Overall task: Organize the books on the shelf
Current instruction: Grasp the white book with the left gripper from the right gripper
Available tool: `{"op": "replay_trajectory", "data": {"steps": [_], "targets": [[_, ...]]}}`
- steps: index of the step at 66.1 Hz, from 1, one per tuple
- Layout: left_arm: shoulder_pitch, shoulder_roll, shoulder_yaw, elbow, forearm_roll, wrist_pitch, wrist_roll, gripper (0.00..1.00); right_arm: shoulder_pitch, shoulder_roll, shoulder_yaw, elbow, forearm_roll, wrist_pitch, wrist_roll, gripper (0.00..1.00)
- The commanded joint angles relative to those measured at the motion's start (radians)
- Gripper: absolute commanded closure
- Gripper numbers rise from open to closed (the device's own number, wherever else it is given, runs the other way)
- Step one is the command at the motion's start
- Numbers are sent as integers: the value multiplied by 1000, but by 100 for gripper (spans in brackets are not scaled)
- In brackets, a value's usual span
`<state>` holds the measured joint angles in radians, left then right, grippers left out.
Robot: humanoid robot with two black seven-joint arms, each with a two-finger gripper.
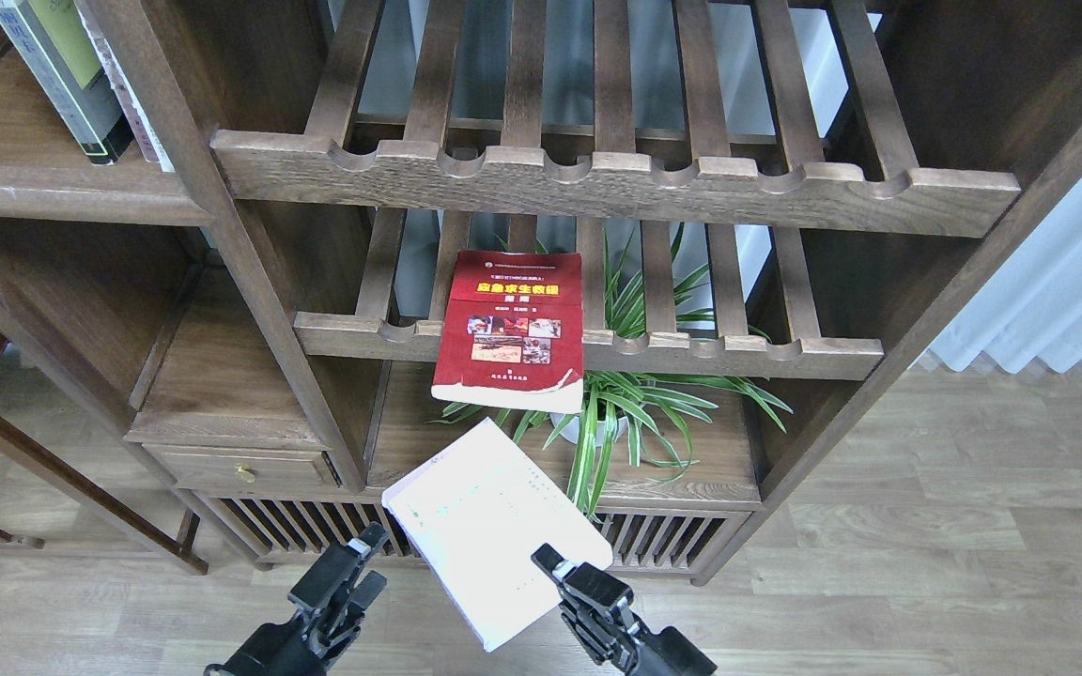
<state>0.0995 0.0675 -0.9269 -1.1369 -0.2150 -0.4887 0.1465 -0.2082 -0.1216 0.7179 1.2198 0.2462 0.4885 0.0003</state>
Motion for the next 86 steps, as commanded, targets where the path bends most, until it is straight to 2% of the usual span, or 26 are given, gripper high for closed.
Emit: {"op": "replay_trajectory", "data": {"steps": [1, 15, 32, 35, 42, 55, 56, 58, 68, 76, 86], "targets": [[-23, -31, 0, 16, -1, 0, 1, 3, -7, 0, 2, 0, -7, 0, 0, 95], [-44, -46, 6, 25, 0, 0, 1, 13, -22, -4, 3, 3, -8, 0, -2, 95], [-64, -46, 8, 28, 3, 0, 5, 21, -34, -7, 8, 13, -8, 0, -2, 95], [-67, -48, 8, 28, 5, 0, 5, 25, -40, -7, 6, 13, -10, 0, -2, 95], [-83, -49, 20, 40, 2, 0, 13, 48, -48, -7, 8, 17, -11, 0, -2, 95], [-107, -43, 62, 49, 0, 0, 16, 77, -51, -6, 14, 17, -18, 0, -2, 95], [-107, -43, 62, 49, 0, 0, 16, 89, -51, -7, 17, 17, -18, 0, -2, 95], [-107, -41, 62, 49, 0, 0, 16, 93, -51, -7, 18, 17, -18, 0, -2, 95], [-106, -35, 66, 49, 3, 0, 21, 94, -49, -4, 22, 15, -18, 0, 0, 95], [-103, -28, 79, 49, 3, 0, 47, 94, -39, -1, 25, 6, -15, 0, 0, 95], [-103, 3, 72, 48, 0, 0, 47, 95, -34, -1, 26, 6, -15, 0, 0, 95]]}}
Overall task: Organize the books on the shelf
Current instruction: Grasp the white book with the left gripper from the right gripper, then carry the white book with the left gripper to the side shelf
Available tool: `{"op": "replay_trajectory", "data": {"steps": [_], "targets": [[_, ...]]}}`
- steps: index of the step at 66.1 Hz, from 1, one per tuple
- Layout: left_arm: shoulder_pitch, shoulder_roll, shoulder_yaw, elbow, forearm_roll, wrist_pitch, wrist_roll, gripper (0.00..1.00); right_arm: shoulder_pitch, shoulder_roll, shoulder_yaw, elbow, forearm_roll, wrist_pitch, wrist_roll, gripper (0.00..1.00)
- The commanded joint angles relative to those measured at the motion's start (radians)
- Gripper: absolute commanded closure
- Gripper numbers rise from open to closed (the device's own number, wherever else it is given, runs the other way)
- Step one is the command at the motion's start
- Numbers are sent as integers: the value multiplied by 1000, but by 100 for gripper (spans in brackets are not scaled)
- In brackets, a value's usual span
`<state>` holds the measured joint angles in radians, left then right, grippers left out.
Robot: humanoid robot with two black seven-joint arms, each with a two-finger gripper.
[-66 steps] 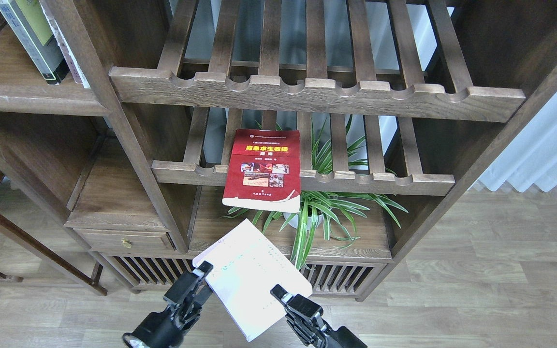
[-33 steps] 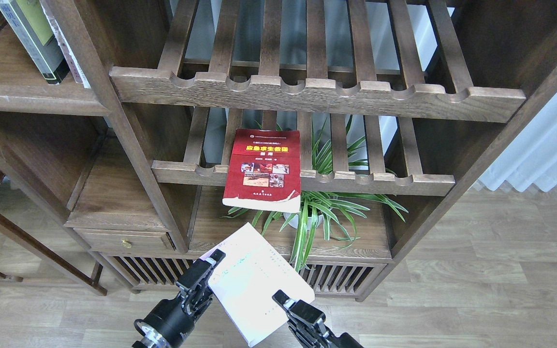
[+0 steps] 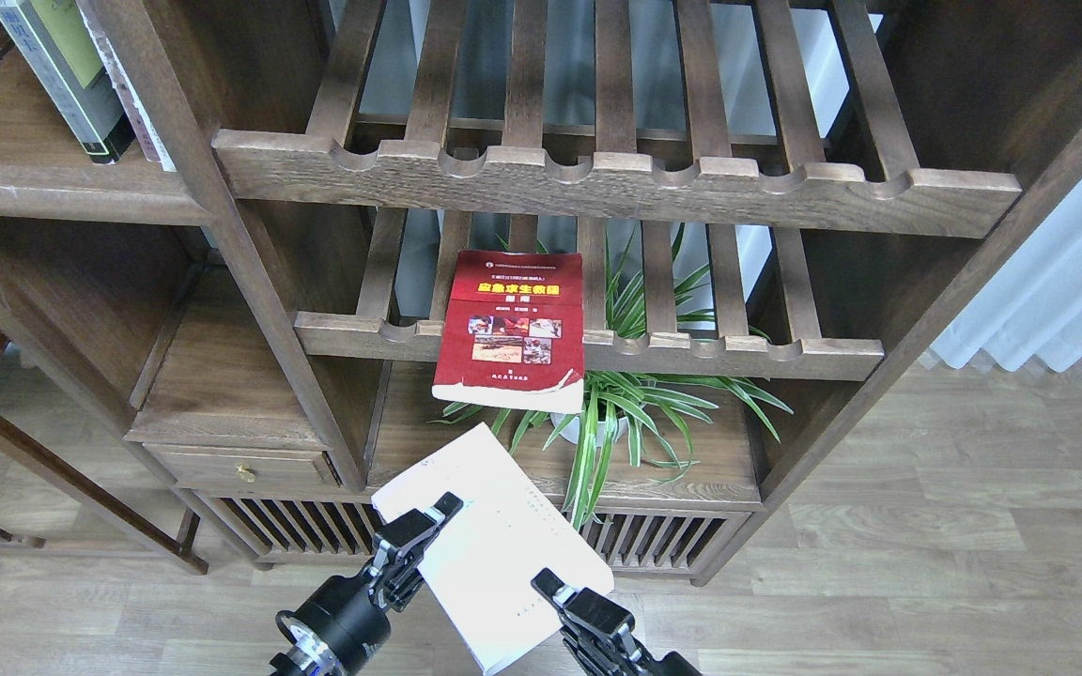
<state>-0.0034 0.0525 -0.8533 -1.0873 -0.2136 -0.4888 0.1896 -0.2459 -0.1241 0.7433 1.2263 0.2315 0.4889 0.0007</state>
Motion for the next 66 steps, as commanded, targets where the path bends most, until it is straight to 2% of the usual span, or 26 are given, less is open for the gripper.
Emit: {"op": "replay_trajectory", "data": {"steps": [1, 12, 17, 19, 20, 23, 28, 32, 39, 50, 66], "targets": [[0, 18, -1, -2, -1, 0, 4, 95, 4, 1, -1, -1, 2, 0, -1, 95], [-1, 20, -7, -2, -3, 0, -4, 95, 4, 1, -1, -1, 0, 0, -1, 93], [-3, 17, -9, -3, -3, 0, -10, 95, 0, -2, -1, 2, -1, 0, -1, 88], [-3, 13, -10, -5, -3, 0, -12, 95, 0, -3, -1, 2, -3, 0, -1, 80], [0, 12, -16, -14, -4, 0, -18, 95, 2, -6, -1, 2, -11, 0, -4, 54], [2, 10, -21, -17, -6, 0, -25, 95, 2, -9, 1, 2, -15, 0, -7, 43], [0, 9, -26, -20, -6, 0, -44, 95, 0, -19, 1, 2, -17, 0, -7, 32], [0, 13, -27, -20, -4, 0, -49, 95, 0, -22, 5, 2, -14, 0, -5, 17], [10, 47, -35, -31, -4, 0, -50, 95, -1, -23, 14, 2, -15, 0, -5, 15], [82, 182, -66, -112, -3, 0, -47, 95, 0, -29, 16, -1, -15, 0, -5, 12], [223, 375, -245, -253, 8, 0, -42, 95, 14, -26, 16, -10, -15, 0, -5, 12]]}}
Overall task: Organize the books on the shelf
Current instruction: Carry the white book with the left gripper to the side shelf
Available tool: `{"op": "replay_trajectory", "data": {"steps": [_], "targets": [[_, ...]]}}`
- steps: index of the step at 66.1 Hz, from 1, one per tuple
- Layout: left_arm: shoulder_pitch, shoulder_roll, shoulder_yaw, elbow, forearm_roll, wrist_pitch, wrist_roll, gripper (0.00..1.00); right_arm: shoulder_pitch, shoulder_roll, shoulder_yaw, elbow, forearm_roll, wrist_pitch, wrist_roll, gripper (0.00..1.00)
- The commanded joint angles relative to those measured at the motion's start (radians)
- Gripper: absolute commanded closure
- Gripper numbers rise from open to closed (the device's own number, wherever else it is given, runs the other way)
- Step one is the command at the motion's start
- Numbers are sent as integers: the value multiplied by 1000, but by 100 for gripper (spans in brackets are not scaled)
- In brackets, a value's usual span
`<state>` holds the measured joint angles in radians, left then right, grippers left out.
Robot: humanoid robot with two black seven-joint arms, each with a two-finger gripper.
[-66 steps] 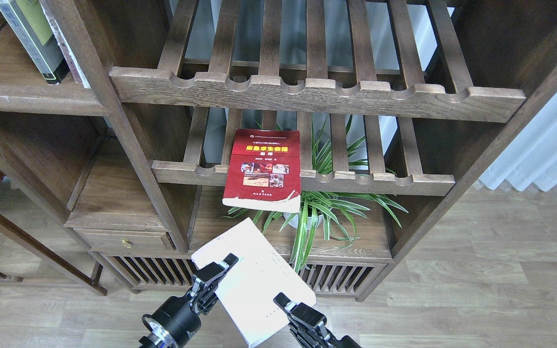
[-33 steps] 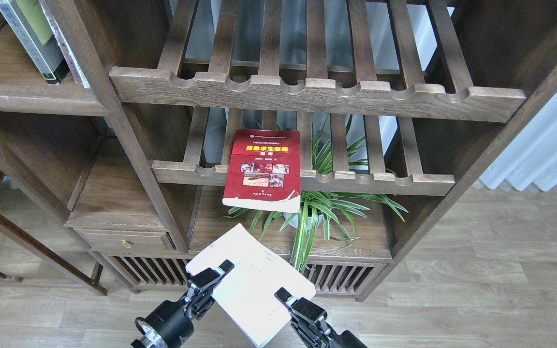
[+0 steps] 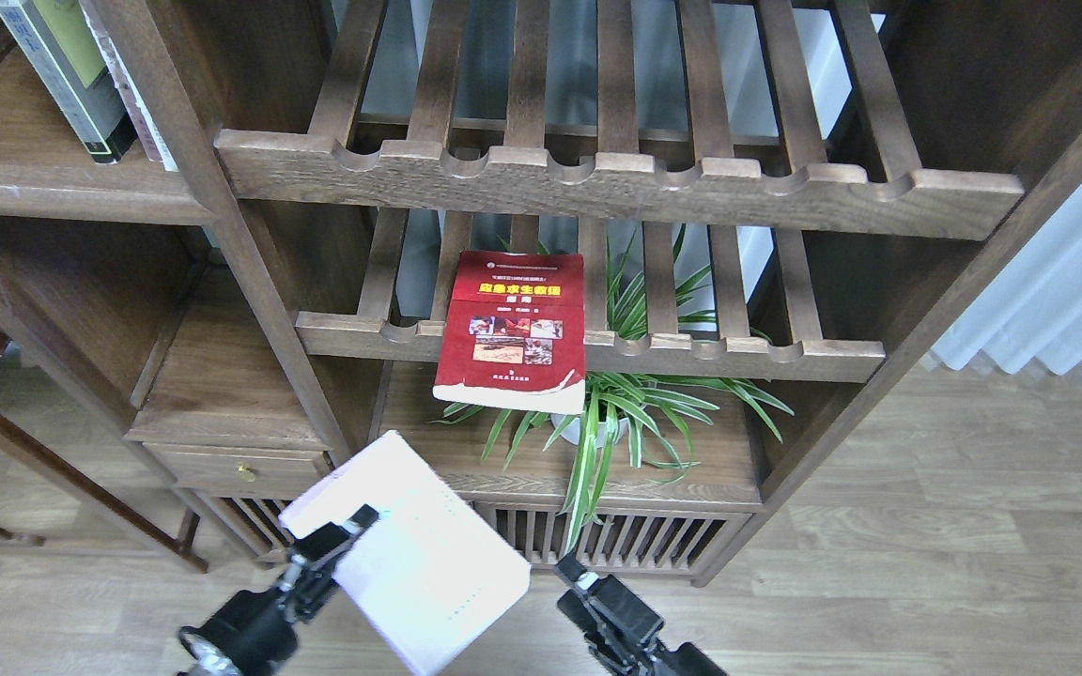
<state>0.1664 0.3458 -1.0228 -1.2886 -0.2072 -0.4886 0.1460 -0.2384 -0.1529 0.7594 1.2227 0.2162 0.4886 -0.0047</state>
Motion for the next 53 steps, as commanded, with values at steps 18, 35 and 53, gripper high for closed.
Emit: {"op": "replay_trajectory", "data": {"steps": [18, 35, 53], "targets": [[139, 219, -336, -133, -1, 0, 7, 95, 19, 10, -2, -12, 0, 0, 0, 12], [173, 301, -493, -193, -1, 0, 10, 95, 25, 9, -2, -14, 3, 0, 2, 12], [182, 383, -689, -207, 2, 0, 39, 95, 28, 19, 0, -43, 9, 0, 9, 12]]}}
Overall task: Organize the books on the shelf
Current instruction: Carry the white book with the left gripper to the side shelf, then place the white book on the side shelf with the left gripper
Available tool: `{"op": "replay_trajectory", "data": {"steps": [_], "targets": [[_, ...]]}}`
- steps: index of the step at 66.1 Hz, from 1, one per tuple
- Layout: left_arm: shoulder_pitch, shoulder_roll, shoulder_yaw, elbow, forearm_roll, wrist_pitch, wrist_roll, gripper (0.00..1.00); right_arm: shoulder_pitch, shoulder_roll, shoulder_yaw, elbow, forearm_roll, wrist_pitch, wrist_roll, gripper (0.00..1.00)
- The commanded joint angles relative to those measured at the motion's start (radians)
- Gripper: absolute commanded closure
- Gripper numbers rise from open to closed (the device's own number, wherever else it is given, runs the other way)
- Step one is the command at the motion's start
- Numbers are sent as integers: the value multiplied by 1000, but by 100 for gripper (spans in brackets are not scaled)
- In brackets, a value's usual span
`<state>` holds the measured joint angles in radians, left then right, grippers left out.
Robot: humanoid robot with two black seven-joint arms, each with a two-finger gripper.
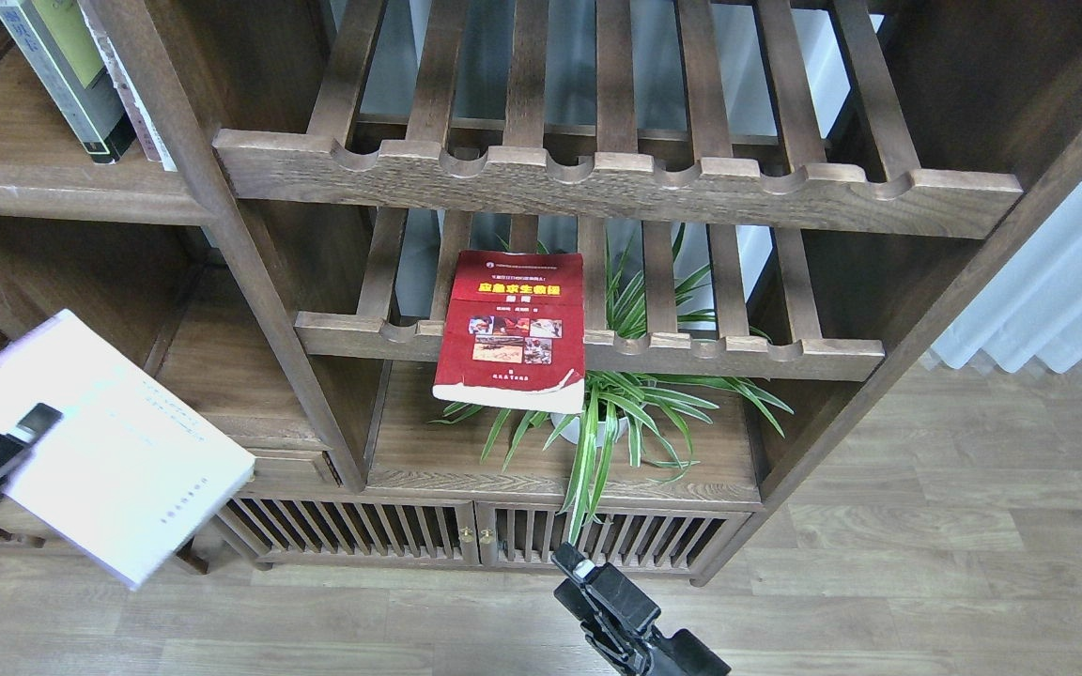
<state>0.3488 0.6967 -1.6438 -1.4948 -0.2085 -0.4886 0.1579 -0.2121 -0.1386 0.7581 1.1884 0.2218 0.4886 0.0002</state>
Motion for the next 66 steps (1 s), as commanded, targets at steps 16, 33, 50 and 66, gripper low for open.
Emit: {"op": "replay_trajectory", "data": {"steps": [16, 33, 50, 66], "targets": [[-22, 41, -151, -5, 17, 0, 141, 95, 2, 13, 7, -9, 5, 0, 4, 12], [-82, 49, -318, -5, 169, 0, 166, 95, 0, 14, 6, -9, 4, 0, 3, 12], [-320, 49, -364, 4, 376, 0, 210, 95, -3, 19, 7, -9, 4, 0, 3, 12], [-511, 38, -360, 13, 534, 0, 210, 95, -3, 20, 9, -9, 4, 0, 4, 12]]}}
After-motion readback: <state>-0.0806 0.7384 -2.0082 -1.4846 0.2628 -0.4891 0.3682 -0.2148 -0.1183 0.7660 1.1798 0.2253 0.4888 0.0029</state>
